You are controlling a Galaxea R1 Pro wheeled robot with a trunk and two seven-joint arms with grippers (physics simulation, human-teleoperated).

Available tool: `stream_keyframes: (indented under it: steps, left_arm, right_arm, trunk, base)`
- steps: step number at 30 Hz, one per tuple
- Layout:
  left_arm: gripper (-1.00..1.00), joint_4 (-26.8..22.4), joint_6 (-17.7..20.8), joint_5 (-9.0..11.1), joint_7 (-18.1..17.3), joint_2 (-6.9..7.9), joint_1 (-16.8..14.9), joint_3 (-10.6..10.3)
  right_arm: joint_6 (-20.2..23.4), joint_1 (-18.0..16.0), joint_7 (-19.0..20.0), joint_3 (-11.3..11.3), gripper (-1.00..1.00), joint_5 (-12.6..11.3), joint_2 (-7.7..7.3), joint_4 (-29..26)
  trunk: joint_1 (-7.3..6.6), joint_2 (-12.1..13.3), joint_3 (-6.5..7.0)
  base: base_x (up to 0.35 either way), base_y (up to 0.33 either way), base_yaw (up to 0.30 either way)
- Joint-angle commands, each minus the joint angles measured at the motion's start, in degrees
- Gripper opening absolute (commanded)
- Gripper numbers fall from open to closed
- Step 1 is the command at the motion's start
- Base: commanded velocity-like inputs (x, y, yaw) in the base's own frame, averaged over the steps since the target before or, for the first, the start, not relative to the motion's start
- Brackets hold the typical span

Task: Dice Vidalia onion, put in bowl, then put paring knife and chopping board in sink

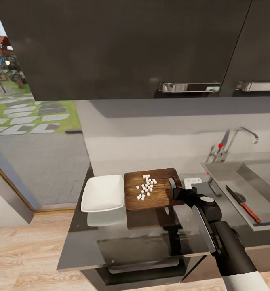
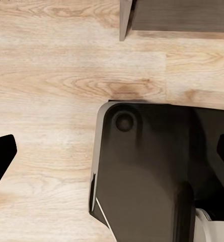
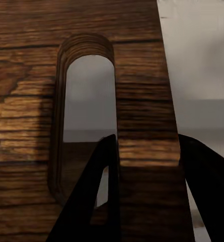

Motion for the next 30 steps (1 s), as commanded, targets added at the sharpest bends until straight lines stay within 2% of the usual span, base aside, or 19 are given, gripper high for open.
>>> stream_keyframes:
  steps: [1, 9, 17, 25, 30]
  left_arm:
    - [1.0, -0.06, 0.04, 0.6, -0.59, -0.02, 0.01, 0.13]
    - [1.0, 0.06, 0.04, 0.6, -0.59, -0.02, 0.01, 0.13]
    - [1.0, 0.11, 0.04, 0.6, -0.59, -0.02, 0.01, 0.13]
    - [1.0, 0.11, 0.04, 0.6, -0.59, -0.02, 0.01, 0.13]
    - [1.0, 0.11, 0.04, 0.6, -0.59, -0.02, 0.01, 0.13]
  right_arm:
    - [0.24, -0.05, -0.27, 0.08, -1.0, -0.45, -0.05, -0.06]
    - [0.24, -0.05, -0.27, 0.08, -1.0, -0.45, -0.05, -0.06]
    - [0.24, -0.05, -0.27, 0.08, -1.0, -0.51, -0.05, -0.06]
    - [0.24, -0.05, -0.27, 0.08, -1.0, -0.5, -0.05, -0.06]
    - [0.24, -0.05, -0.27, 0.08, -1.0, -0.51, -0.05, -0.06]
  trunk:
    - [0.04, -0.11, -0.01]
    - [0.04, -0.11, 0.71]
    - [0.04, -0.11, 1.43]
    - [0.04, -0.11, 2.15]
    - [0.04, -0.11, 2.61]
  base:
    - [0.0, 0.0, 0.0]
    - [0.008, 0.009, 0.0]
    - [0.101, 0.148, 0.0]
    - [0.099, 0.03, 0.0]
    - [0.1, 0.236, 0.0]
